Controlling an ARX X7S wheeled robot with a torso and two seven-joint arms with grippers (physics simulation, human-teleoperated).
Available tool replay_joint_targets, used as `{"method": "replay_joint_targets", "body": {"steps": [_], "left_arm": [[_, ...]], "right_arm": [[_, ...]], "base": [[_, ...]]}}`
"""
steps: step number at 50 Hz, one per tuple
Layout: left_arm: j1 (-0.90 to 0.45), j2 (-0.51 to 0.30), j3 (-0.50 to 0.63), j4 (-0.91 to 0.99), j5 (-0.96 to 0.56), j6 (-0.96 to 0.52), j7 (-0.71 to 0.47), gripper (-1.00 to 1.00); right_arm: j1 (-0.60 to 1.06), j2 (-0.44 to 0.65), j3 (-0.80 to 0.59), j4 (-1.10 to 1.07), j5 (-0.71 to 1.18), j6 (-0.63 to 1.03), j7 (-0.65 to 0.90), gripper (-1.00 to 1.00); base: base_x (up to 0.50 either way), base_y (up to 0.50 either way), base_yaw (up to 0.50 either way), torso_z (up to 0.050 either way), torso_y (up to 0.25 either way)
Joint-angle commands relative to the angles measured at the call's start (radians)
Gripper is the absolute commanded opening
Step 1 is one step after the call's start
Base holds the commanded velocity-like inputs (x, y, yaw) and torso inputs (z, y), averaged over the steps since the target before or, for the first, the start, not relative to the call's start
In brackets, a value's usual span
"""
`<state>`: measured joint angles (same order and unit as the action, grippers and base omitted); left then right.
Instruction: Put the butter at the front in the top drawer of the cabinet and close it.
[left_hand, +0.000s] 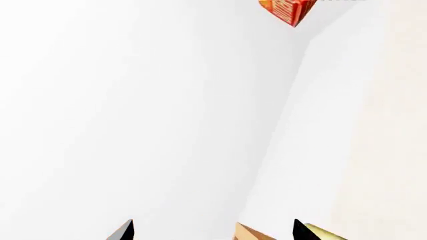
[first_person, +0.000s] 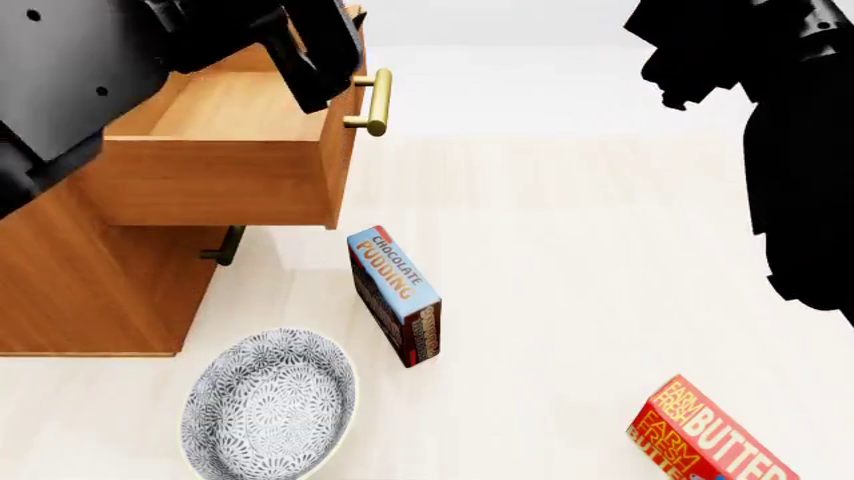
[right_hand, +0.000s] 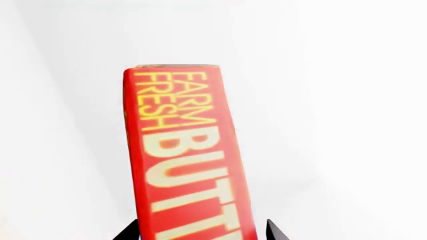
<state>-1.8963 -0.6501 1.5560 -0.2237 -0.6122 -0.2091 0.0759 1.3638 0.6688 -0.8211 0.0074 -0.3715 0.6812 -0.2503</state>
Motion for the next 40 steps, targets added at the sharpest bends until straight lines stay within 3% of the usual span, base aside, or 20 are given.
{"method": "replay_joint_targets", "body": {"steps": [1, 21, 40], "left_arm": [[-0.056, 0.064, 0.076, -0.072, 0.135, 0.007, 0.096, 1.00], [-0.059, 0.070, 0.111, -0.046, 0.233, 0.068, 0.096, 1.00], [-0.030, 0.008, 0.144, 0.085, 0.308, 0.113, 0.057, 1.00]], "right_arm": [[0.011, 0.041, -0.019, -0.036, -0.135, -0.060, 0.047, -1.00], [-0.013, 0.094, -0.039, -0.105, -0.176, -0.079, 0.051, -1.00], [-0.070, 0.174, -0.056, -0.178, -0.193, -0.148, 0.081, -1.00]], "base": [[0.00, 0.00, 0.00, 0.000, 0.000], [0.00, 0.00, 0.00, 0.000, 0.002], [0.00, 0.00, 0.00, 0.001, 0.002]]}}
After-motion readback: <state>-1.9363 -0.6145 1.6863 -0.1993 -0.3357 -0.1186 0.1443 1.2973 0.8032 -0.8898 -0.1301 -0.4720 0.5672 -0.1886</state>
